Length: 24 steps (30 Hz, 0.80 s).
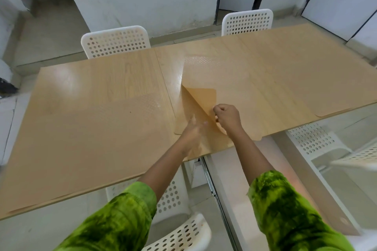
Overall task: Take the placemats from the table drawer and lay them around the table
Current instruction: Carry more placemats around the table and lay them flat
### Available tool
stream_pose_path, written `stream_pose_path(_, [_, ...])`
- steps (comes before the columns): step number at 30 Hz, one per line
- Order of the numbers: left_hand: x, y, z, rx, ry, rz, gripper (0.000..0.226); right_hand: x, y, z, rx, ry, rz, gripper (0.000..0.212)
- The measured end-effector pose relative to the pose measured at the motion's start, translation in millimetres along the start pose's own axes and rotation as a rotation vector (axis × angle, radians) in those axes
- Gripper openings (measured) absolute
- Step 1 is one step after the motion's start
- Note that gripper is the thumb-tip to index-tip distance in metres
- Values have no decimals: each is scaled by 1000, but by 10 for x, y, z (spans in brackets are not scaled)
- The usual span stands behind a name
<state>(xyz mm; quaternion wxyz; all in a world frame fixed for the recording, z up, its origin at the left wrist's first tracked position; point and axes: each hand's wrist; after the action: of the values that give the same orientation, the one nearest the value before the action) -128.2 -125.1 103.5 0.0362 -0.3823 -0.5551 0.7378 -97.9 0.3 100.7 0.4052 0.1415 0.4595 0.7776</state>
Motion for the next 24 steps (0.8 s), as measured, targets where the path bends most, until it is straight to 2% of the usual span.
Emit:
stream_pose_path(3, [49,-144,-140,176,79,-65,100,17,240,163,78,-24,30,38])
stream_pose_path(5, [56,-259,-256,169,131,-101,114,-25,438,259,56,-28,110,31])
stream_pose_path(7, [75,-324,-357,167,39,-196,102,-92,604,302,25,-48,187,35])
stream_pose_path(9, [103,-331,-408,97,-151,-275,68,-165,719,303,30,-39,235,36])
stream_pose_path(11, [85,-380,-376,-67,-269,-315,42,-219,796,292,73,19,269,29])
stream_pose_path(12, [89,-410,-320,-183,-299,-304,40,-243,829,294,111,58,267,26])
stream_pose_path(15, [64,-449,45,-385,-349,-311,61,-228,894,329,134,57,269,34])
stream_pose_path(17, [-18,-451,350,-541,-293,-276,57,-138,856,421,88,-2,245,31])
stream_pose_path(19, [-168,-408,759,-672,-226,-278,56,-80,827,428,7,22,215,31])
stream_pose_path(24, [-642,-172,1906,-770,-167,-364,51,-167,877,145,-69,120,179,35])
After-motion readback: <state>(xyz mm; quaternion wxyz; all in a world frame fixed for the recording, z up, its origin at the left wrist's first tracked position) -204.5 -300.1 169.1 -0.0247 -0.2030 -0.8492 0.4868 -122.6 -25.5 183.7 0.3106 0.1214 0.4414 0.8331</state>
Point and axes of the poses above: each hand's wrist, its own x-axis towards the middle knuckle, its own z-axis out of the back of the hand, y = z × x, and after that the axes turned 8 degrees about -y, right-handed
